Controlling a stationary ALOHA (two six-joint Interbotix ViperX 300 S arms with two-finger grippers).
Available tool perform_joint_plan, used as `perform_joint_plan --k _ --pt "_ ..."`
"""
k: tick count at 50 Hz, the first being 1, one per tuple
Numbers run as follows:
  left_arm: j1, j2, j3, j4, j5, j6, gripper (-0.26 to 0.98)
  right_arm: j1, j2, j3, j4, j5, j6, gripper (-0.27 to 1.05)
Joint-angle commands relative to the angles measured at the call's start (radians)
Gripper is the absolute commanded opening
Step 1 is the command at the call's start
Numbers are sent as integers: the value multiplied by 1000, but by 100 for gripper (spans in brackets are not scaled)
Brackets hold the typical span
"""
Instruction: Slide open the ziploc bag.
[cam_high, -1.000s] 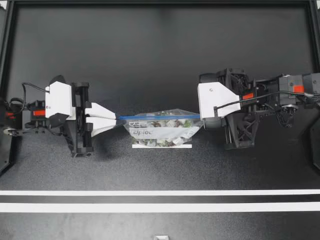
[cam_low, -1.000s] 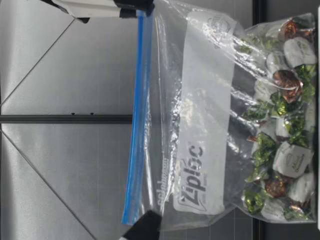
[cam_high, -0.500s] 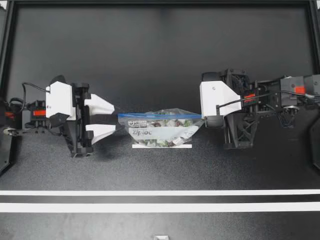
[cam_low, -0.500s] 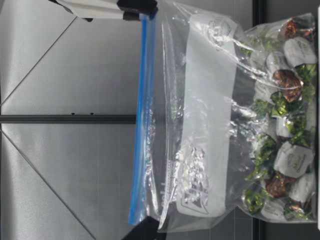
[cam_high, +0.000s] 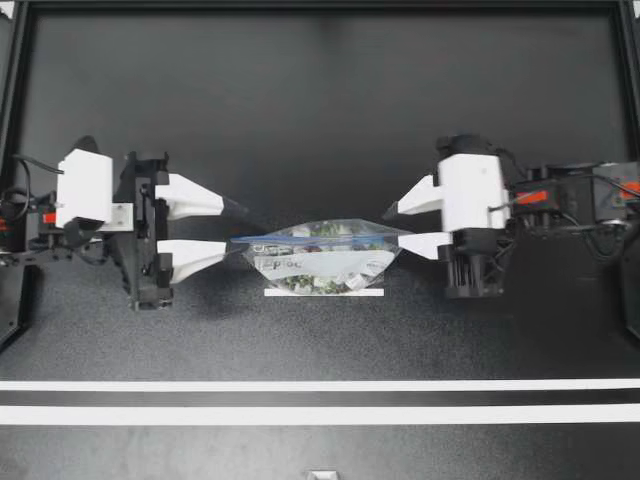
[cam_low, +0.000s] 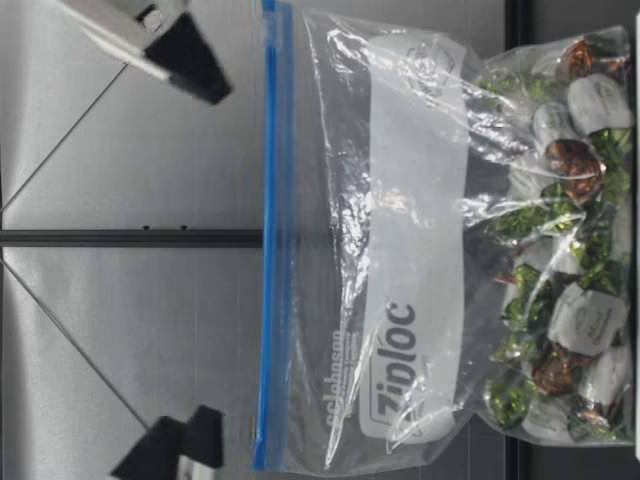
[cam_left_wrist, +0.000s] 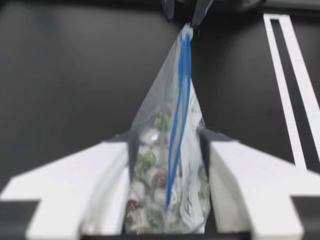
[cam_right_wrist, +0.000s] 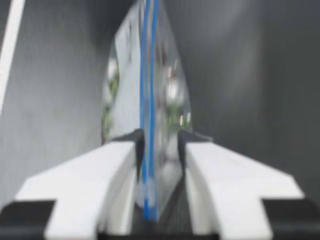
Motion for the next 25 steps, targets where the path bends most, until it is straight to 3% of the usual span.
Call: perform_joint_plan --k 1,13,25 --pt "3 -21 -26 3 -8 2 38 -6 -46 37 2 -130 0 35" --pt "3 -28 -29 3 29 2 38 -8 -80 141 2 -290 -2 35" --pt "3 -91 -29 3 92 2 38 -6 -86 144 2 -298 -2 35"
